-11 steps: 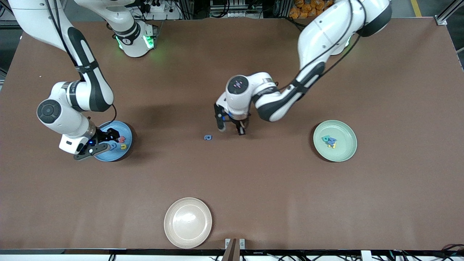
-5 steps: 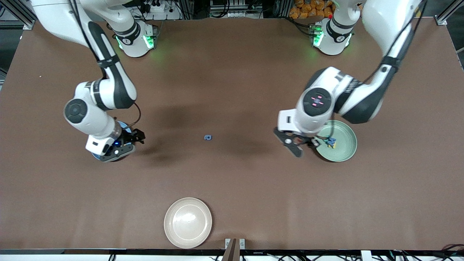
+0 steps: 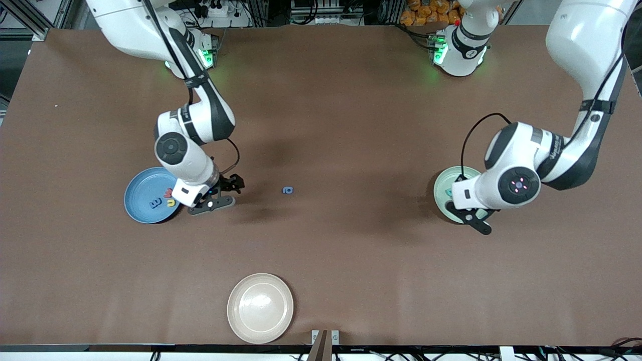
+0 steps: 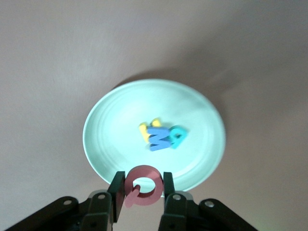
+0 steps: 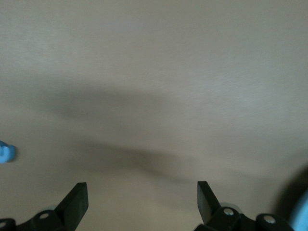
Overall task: Sort upper and lower case letters into plates
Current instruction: 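Carry the pink a toward the green plate while the right gripper reaches the blue a, then release the pink a on the green plate and raise the left gripper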
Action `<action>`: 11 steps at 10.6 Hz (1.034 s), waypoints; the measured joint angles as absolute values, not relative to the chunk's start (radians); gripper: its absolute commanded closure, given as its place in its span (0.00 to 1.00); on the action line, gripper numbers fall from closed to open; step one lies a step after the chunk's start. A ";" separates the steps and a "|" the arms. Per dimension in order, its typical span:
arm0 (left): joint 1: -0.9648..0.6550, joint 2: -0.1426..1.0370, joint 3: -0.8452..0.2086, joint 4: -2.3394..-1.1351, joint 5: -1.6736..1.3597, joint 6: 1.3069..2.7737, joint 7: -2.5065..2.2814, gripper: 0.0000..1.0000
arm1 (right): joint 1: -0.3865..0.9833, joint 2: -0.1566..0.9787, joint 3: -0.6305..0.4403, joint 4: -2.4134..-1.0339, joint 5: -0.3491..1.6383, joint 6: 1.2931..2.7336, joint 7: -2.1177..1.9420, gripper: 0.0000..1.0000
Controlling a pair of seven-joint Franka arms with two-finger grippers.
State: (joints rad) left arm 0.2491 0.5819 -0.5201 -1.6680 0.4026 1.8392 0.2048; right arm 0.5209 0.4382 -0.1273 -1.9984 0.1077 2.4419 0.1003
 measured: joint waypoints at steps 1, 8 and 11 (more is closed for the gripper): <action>0.250 0.609 -0.491 -1.664 0.403 1.850 0.212 0.00 | 0.563 0.458 -0.128 -1.980 0.108 2.443 0.186 0.00; 0.229 0.559 -0.479 -1.504 0.403 1.854 0.239 0.00 | 0.734 0.669 -0.128 -1.741 0.109 2.441 0.540 0.00; 0.178 0.391 -0.459 -1.486 0.350 1.836 0.238 0.00 | 0.737 0.707 -0.124 -1.733 0.110 2.441 0.543 0.00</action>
